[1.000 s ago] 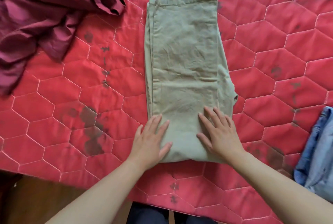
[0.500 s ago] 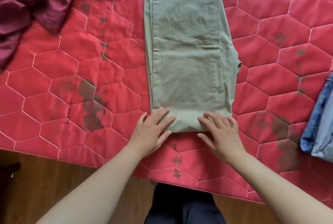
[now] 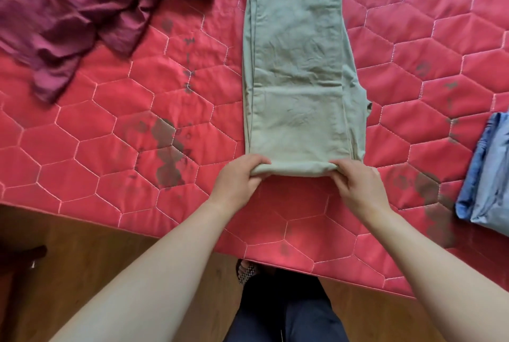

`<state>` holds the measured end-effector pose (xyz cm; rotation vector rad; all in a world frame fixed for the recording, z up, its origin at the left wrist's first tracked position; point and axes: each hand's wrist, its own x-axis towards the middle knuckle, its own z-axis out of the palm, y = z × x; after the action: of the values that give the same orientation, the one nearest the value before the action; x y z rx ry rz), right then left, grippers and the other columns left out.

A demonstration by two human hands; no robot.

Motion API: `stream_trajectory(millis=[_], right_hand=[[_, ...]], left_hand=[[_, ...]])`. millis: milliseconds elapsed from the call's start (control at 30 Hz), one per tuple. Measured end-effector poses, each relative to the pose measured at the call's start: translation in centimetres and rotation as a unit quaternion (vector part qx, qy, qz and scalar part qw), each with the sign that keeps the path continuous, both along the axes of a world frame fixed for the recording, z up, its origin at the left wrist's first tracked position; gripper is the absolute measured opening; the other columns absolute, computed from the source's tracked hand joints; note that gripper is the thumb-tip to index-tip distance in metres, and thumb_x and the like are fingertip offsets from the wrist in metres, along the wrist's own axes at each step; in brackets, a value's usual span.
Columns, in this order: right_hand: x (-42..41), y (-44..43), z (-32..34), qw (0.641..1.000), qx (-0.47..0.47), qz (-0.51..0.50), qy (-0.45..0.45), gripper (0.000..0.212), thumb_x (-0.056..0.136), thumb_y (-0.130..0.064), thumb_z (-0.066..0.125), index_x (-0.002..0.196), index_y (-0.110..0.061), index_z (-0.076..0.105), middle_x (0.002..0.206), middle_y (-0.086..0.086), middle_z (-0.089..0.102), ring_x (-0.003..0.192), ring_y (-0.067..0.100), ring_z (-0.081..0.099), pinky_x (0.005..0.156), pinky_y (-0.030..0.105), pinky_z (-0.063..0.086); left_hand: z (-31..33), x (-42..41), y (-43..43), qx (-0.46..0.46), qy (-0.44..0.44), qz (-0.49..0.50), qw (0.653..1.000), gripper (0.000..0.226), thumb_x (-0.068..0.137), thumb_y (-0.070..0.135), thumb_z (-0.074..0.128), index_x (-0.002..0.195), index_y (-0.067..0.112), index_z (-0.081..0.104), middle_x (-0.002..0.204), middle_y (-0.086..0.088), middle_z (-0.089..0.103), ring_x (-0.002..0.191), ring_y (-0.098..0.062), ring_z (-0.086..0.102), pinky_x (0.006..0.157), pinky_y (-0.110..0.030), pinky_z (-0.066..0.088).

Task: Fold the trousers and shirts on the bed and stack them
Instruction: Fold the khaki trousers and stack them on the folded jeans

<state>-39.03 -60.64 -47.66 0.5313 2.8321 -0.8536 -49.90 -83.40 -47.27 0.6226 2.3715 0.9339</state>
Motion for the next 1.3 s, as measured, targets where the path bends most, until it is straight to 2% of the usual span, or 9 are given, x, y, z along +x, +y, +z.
stream_trajectory(millis=[133,300,400,600,700,867,1033,1200,1300], right_hand=[[0.4,0.4,5.2,0.999,-0.046,-0.015,0.022,0.007,0.079,-0.01,0.071,0.081,-0.015,0.067,0.074,0.001,0.07,0.069,0.028,0.066,0.066,0.039,0.047],[0.3,2.1,11.4,0.997,-0.055,-0.029,0.048,0.02,0.069,-0.018,0.081,0.086,-0.016,0.07,0.073,-0.004,0.071,0.069,0.011,0.06,0.059,0.023,0.04],[-2.0,3.4,13.4,0.996,-0.052,-0.026,0.067,0.019,0.07,-0.021,0.08,0.087,-0.016,0.073,0.08,-0.004,0.073,0.073,0.007,0.063,0.064,0.017,0.039],[-10.8,6.1,11.6,0.989,-0.053,-0.029,0.133,0.015,0.08,-0.026,0.072,0.088,-0.014,0.072,0.084,-0.001,0.07,0.077,0.016,0.064,0.069,0.033,0.049],[-14.8,6.8,9.0,0.978,-0.093,-0.115,0.147,0.025,0.079,-0.025,0.073,0.101,-0.017,0.064,0.087,-0.007,0.06,0.079,0.006,0.055,0.074,0.018,0.042],[-16.6,5.4,3.4,0.96,-0.168,-0.216,0.057,0.068,0.084,-0.038,0.065,0.141,-0.025,0.031,0.129,-0.013,0.037,0.113,-0.013,0.031,0.085,-0.009,0.017],[-17.8,4.2,-0.8,0.962,-0.103,-0.249,0.04,0.061,0.089,-0.039,0.056,0.142,-0.033,0.029,0.13,0.0,0.046,0.116,0.01,0.043,0.085,0.025,0.035],[-20.4,4.0,-2.6,0.97,-0.014,-0.242,0.034,0.048,0.091,-0.043,0.048,0.137,-0.031,0.039,0.117,0.003,0.047,0.097,0.028,0.057,0.068,0.033,0.038],[-21.0,3.7,-4.0,0.976,0.005,-0.219,0.008,0.056,0.091,-0.038,0.05,0.142,-0.022,0.034,0.123,0.011,0.042,0.107,0.032,0.052,0.079,0.043,0.043]], left_hand=[[5.9,-0.4,-0.3,0.032,-0.049,0.07,0.996,0.012,0.077,0.015,0.073,0.085,0.021,0.066,0.071,0.009,0.063,0.066,-0.004,0.054,0.059,-0.021,0.037],[11.3,-0.2,0.6,0.08,-0.053,0.108,0.989,0.024,0.079,0.044,0.062,0.083,0.02,0.06,0.066,-0.003,0.06,0.061,-0.015,0.053,0.058,-0.026,0.039],[12.8,-1.4,2.3,0.099,-0.057,0.156,0.981,0.025,0.079,0.049,0.055,0.084,0.025,0.059,0.067,0.004,0.061,0.064,-0.008,0.055,0.058,-0.02,0.04],[10.1,-7.2,5.8,0.116,-0.029,0.268,0.956,0.015,0.084,0.048,0.057,0.08,0.033,0.055,0.073,0.019,0.061,0.067,0.005,0.054,0.059,-0.008,0.037],[7.4,-10.8,7.0,0.126,-0.039,0.308,0.942,0.012,0.087,0.039,0.06,0.082,0.03,0.054,0.071,0.014,0.058,0.066,0.003,0.05,0.061,-0.012,0.039],[3.0,-15.4,8.6,0.116,-0.079,0.36,0.922,0.017,0.086,0.034,0.063,0.095,0.025,0.052,0.083,0.013,0.056,0.074,0.003,0.052,0.065,-0.014,0.038],[-0.9,-16.3,8.8,0.007,-0.032,0.22,0.975,0.074,0.08,0.035,0.069,0.138,0.017,0.027,0.133,-0.003,0.041,0.119,-0.014,0.04,0.092,-0.013,0.025],[-2.7,-17.4,9.3,-0.017,0.033,0.228,0.973,0.063,0.083,0.042,0.062,0.136,0.023,0.035,0.124,-0.006,0.042,0.11,-0.022,0.047,0.08,-0.018,0.03],[-4.3,-17.7,9.5,-0.077,0.046,0.231,0.969,0.063,0.085,0.048,0.056,0.137,0.02,0.035,0.122,-0.009,0.042,0.11,-0.028,0.049,0.086,-0.033,0.038]])
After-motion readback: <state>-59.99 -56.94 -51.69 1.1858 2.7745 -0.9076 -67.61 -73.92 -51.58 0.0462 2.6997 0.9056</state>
